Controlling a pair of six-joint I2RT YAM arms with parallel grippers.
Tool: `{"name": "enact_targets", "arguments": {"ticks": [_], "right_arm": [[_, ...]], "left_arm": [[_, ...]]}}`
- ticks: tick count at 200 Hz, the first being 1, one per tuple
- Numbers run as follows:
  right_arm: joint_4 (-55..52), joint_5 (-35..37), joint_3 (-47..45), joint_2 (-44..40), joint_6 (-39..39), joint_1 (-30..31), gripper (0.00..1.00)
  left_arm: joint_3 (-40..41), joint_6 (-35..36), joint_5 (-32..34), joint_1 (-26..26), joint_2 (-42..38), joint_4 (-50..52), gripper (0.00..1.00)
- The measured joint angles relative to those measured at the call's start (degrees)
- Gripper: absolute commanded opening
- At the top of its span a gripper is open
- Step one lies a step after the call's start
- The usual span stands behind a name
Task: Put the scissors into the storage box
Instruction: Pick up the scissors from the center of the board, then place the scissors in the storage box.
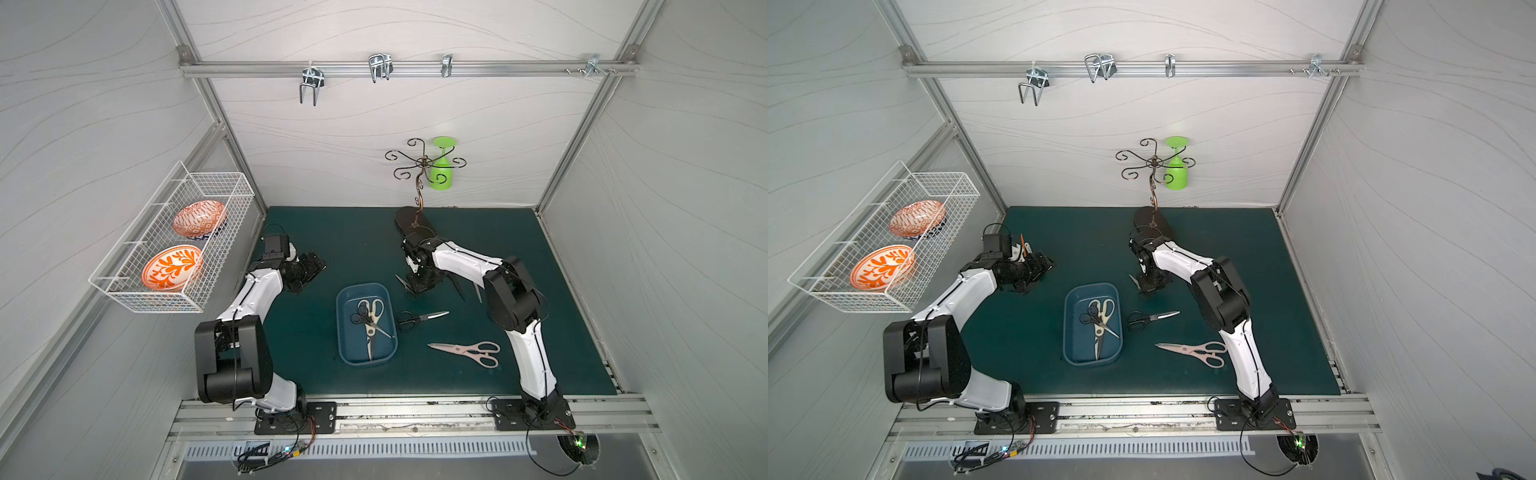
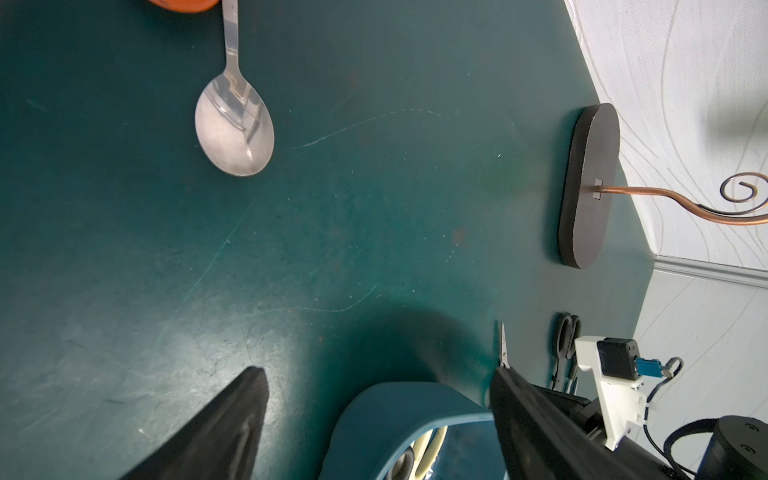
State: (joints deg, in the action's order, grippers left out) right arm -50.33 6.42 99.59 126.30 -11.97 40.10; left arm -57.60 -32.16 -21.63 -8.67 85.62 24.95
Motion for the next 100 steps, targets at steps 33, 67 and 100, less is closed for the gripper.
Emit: {"name": "enact_targets", "arguments": {"ticks": [33,67,100], "right_arm": [[-3.0,0.6,2.0,-2.7,-0.2,-0.1,0.00],[-5.3,1.9,2.4,-10.3,-1.0,0.5,0.00],[-6.6,4.0,2.4,-16.3,-2.2,4.4,0.00]], "left_arm": [[0.0,0.0,0.0,0.0,0.0,0.0,0.88],[0.0,0.0,0.2,0.0,0.0,0.0,0.88],[0.0,0.0,0.3,0.0,0.0,0.0,0.88]]}}
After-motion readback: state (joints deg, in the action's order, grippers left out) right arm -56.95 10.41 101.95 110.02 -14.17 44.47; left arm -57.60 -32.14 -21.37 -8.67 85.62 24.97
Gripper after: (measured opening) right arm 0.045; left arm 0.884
